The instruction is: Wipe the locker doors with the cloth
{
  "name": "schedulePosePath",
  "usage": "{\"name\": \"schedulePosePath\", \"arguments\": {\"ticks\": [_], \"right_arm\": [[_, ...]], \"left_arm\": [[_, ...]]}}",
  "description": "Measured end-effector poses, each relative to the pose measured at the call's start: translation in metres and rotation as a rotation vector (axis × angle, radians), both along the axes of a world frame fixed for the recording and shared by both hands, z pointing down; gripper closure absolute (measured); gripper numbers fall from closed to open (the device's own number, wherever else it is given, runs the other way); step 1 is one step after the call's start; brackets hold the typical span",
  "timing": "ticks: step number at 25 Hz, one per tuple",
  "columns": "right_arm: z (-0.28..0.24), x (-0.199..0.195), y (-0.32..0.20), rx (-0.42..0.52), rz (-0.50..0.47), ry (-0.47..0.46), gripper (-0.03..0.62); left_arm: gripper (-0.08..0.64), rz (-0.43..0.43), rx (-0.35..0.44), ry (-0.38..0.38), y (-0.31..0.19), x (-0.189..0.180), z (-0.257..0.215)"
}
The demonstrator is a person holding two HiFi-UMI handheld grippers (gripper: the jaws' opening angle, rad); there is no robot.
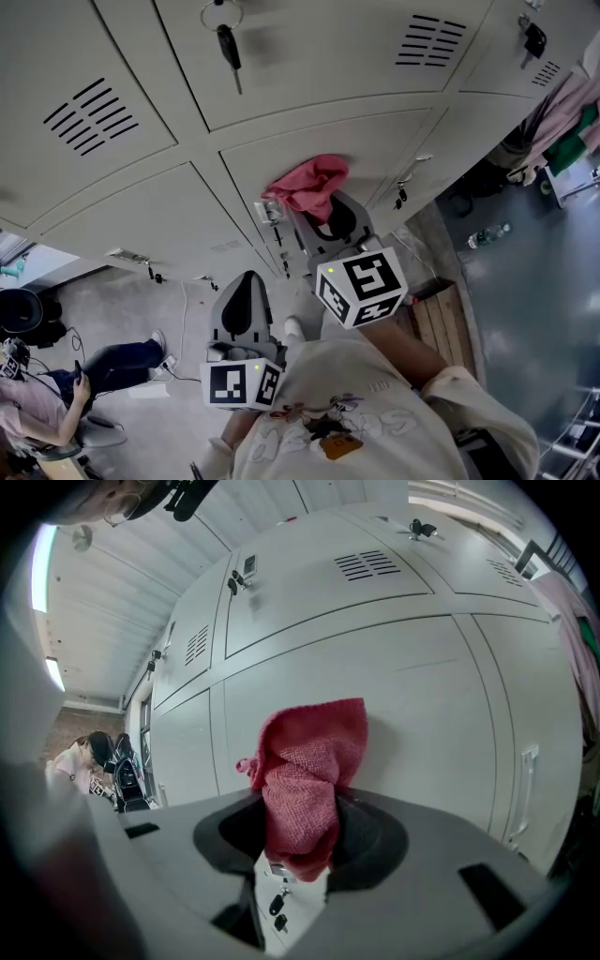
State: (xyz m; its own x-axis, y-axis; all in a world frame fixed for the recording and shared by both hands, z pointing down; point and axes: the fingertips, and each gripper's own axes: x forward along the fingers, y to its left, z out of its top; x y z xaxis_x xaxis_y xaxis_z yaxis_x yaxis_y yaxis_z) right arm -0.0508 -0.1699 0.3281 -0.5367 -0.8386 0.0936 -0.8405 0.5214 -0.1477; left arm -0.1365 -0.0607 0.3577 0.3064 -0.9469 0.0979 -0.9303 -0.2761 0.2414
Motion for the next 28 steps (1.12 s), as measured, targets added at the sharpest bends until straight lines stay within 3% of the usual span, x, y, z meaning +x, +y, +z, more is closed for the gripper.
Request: {"name": "schedulePosePath", "arguments": {"ticks": [19,28], "right_arm": [[0.012,-0.057,0.018,0.001,-0.123,0.038,0.434],[0.050,-0.070,0.028,-0.097,-0.199,0.064,0.434]], "left_arm": [[0.554,-0.055,-0.007,0.005,0.007,-0.018,0.004],[0.554,-0.053,-0.009,-0.002,0.006,-0.011,0.004]]}}
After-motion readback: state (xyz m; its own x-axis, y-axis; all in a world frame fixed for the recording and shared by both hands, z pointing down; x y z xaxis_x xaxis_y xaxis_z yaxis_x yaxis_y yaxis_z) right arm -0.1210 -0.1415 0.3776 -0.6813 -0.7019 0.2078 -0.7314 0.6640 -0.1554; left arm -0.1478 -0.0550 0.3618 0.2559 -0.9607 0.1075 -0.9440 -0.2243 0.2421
